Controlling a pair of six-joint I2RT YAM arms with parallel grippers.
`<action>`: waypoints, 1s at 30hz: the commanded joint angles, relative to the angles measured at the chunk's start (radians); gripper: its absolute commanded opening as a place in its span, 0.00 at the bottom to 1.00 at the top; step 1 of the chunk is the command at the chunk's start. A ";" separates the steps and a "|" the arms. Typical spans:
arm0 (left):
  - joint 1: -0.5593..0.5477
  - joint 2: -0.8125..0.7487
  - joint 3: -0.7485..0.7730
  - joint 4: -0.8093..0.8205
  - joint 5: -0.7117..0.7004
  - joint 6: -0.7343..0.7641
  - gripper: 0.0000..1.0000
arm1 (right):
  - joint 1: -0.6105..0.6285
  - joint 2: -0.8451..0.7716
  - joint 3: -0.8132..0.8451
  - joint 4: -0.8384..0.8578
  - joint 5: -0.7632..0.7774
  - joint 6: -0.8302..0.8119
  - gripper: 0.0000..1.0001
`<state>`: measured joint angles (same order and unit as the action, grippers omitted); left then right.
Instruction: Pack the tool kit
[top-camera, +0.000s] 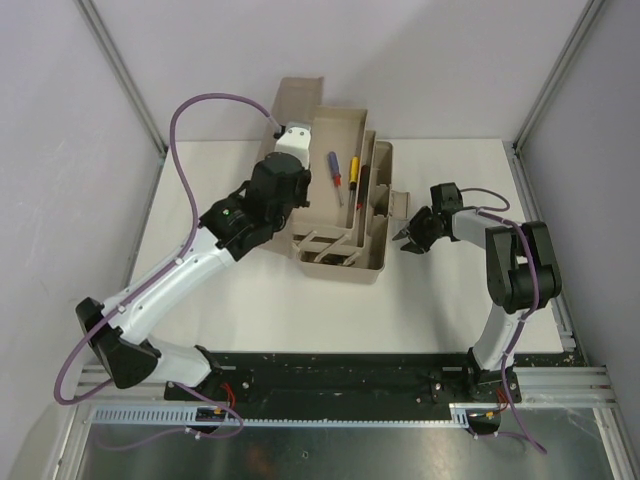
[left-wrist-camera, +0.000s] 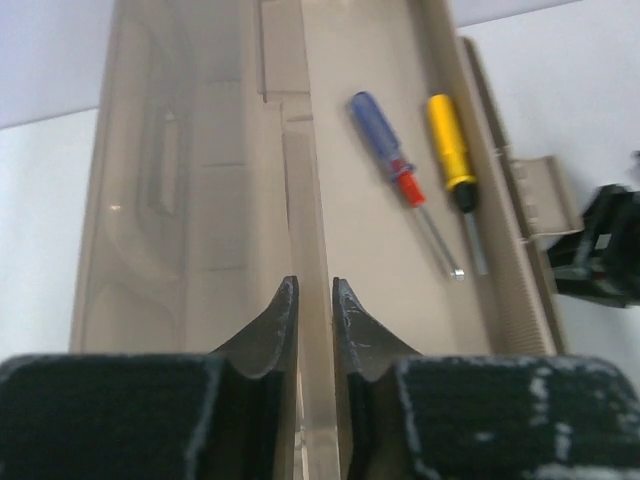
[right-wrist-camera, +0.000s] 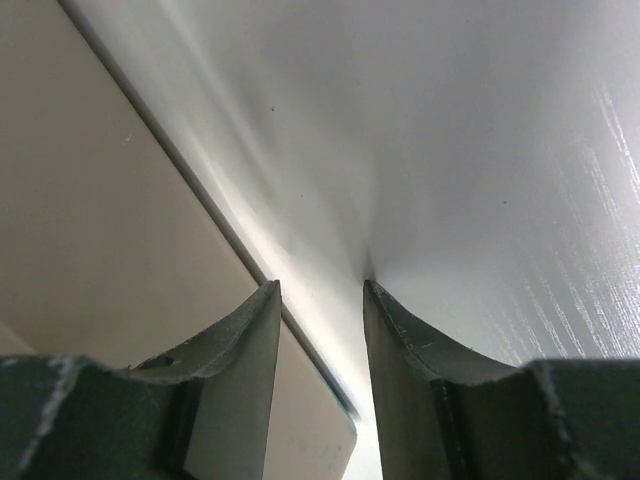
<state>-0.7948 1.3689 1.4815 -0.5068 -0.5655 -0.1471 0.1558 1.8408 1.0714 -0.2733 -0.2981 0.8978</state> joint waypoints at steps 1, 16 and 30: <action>-0.036 0.031 -0.001 0.007 0.188 -0.158 0.22 | 0.004 0.013 -0.004 0.023 -0.021 0.018 0.43; -0.038 0.048 -0.010 0.015 0.270 -0.223 0.79 | 0.003 0.014 -0.004 0.016 -0.027 0.003 0.43; -0.027 0.025 0.144 0.080 0.658 -0.197 0.95 | 0.011 -0.023 -0.004 0.067 -0.054 -0.011 0.54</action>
<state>-0.8341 1.4010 1.5291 -0.4362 -0.0437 -0.3412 0.1608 1.8465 1.0714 -0.2344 -0.3393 0.9005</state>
